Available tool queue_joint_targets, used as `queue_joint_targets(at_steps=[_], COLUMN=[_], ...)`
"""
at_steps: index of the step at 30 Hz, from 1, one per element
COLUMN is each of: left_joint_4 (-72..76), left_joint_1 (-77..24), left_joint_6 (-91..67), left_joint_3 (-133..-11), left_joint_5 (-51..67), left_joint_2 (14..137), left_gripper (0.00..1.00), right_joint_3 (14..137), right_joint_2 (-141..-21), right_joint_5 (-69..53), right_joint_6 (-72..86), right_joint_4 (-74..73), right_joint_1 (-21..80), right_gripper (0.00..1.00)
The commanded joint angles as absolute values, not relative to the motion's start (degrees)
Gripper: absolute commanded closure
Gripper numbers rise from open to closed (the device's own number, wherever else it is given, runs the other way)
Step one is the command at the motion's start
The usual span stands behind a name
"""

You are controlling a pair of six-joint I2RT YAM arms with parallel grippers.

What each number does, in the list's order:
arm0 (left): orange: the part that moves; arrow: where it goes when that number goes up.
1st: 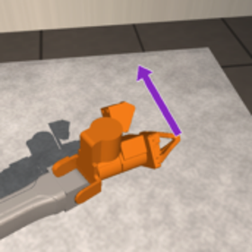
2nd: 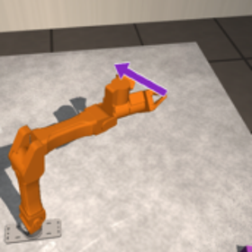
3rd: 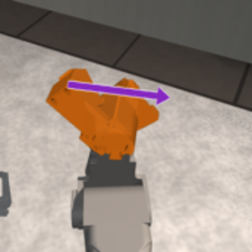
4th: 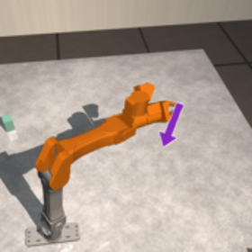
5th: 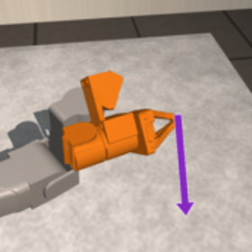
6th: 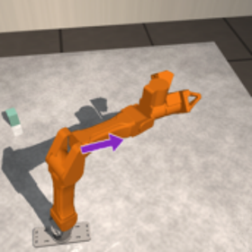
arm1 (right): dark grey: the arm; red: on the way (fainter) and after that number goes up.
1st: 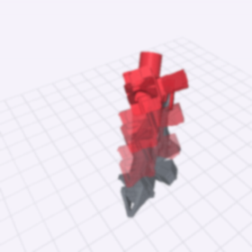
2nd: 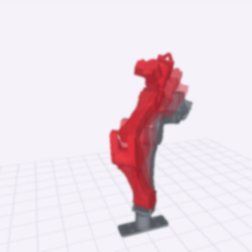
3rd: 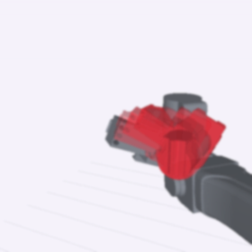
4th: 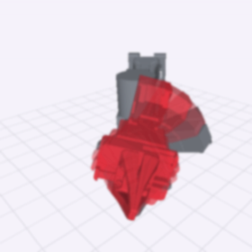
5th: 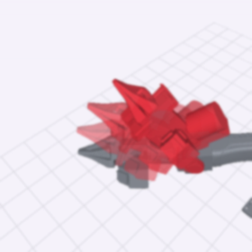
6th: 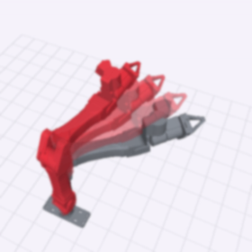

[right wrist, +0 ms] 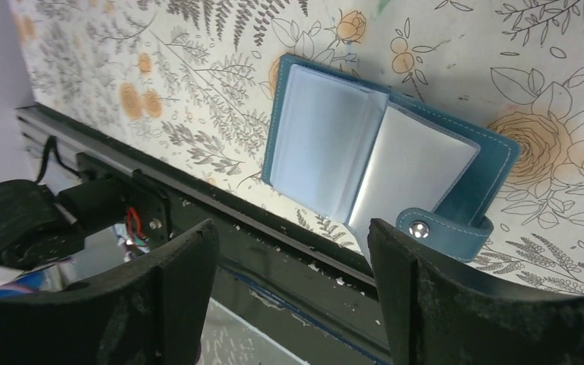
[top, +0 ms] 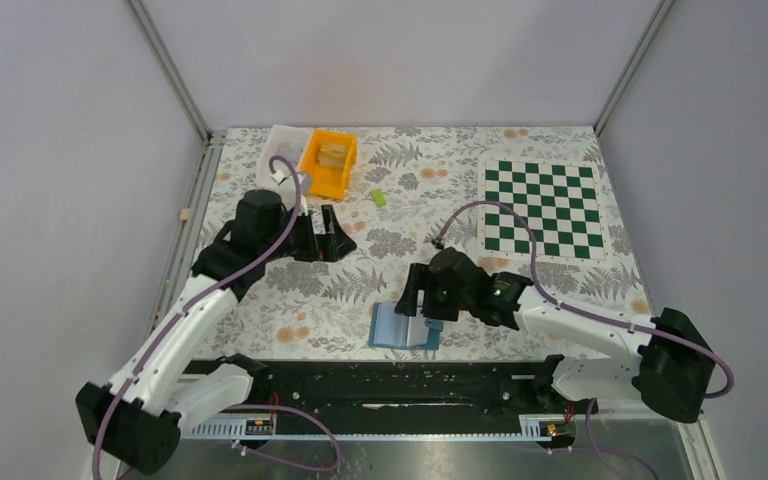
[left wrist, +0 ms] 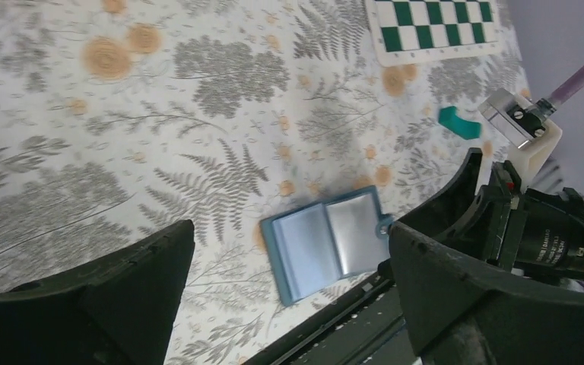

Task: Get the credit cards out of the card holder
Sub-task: Remove the credit card from the card holder.

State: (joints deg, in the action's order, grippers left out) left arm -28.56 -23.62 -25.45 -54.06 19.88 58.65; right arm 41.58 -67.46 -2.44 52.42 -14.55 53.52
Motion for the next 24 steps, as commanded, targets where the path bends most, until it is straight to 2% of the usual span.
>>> queue_joint_targets(at_steps=[1, 8, 15, 24], left_joint_4=[-35.40, -36.45, -35.83, -35.78], left_joint_1=[-23.39, -23.38, -23.43, -23.42], left_joint_6=[-18.34, -16.79, -17.29, -17.70], left_joint_3=[-54.01, -49.95, -49.13, -49.05], left_joint_5=[7.86, -5.24, -9.49, -7.60], left_joint_2=[52.09, 44.51, 39.46, 39.06], left_gripper=[0.01, 0.01, 0.01, 0.01], right_joint_3=[46.76, 54.74, 59.73, 64.24], right_joint_2=[-71.86, -81.55, -89.40, -97.97], right_joint_5=[8.34, 13.49, 16.54, 16.99], right_joint_6=[55.28, 53.53, 56.47, 56.32], right_joint_4=[-15.28, -21.94, -27.24, -29.36], right_joint_1=[57.89, 60.91, 62.83, 66.00], right_gripper=[0.20, 0.17, 0.15, 0.14])
